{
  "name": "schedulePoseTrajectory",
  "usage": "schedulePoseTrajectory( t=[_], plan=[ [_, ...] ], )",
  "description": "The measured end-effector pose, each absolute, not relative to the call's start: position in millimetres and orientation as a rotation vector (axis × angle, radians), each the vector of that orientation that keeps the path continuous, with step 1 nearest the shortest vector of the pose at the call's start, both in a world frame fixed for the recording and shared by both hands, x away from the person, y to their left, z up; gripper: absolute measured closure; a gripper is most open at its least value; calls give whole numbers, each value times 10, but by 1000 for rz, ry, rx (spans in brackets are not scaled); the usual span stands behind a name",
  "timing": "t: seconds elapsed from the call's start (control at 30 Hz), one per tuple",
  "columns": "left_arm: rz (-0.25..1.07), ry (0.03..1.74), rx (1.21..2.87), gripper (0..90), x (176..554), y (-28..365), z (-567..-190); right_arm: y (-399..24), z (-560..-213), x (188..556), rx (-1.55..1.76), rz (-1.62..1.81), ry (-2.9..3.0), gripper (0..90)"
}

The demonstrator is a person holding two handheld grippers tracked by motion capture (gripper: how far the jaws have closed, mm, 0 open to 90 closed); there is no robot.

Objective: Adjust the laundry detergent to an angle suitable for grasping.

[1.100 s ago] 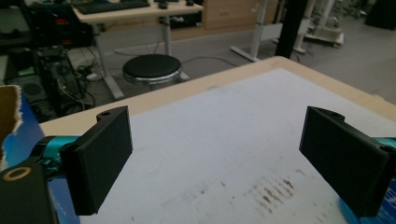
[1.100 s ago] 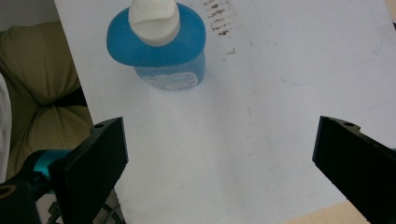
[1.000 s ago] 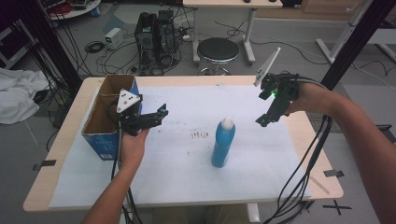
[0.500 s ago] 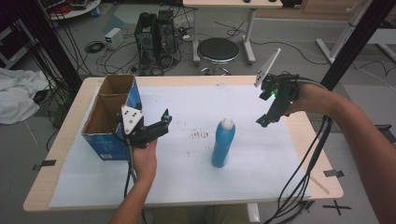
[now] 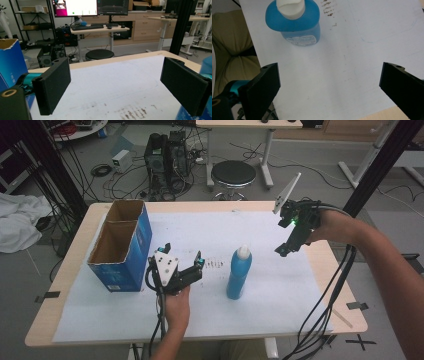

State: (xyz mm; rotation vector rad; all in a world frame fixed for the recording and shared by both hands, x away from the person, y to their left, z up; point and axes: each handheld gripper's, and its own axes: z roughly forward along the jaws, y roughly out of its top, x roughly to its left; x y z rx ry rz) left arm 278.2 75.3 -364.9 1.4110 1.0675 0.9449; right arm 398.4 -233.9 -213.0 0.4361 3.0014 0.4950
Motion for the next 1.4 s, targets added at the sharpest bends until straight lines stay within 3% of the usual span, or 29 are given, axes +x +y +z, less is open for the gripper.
schedulePoseTrajectory(
  t=[0.83, 1.4],
  plan=[
    [822, 1036, 1476, 95, 2415, 189, -4039, -2347, -2116, 3944, 408, 514, 2995, 23],
    [787, 1003, 1544, 95, 2359, -120, -4179, -2341, -2123, 3939, 415, 507, 2994, 23]
  ],
)
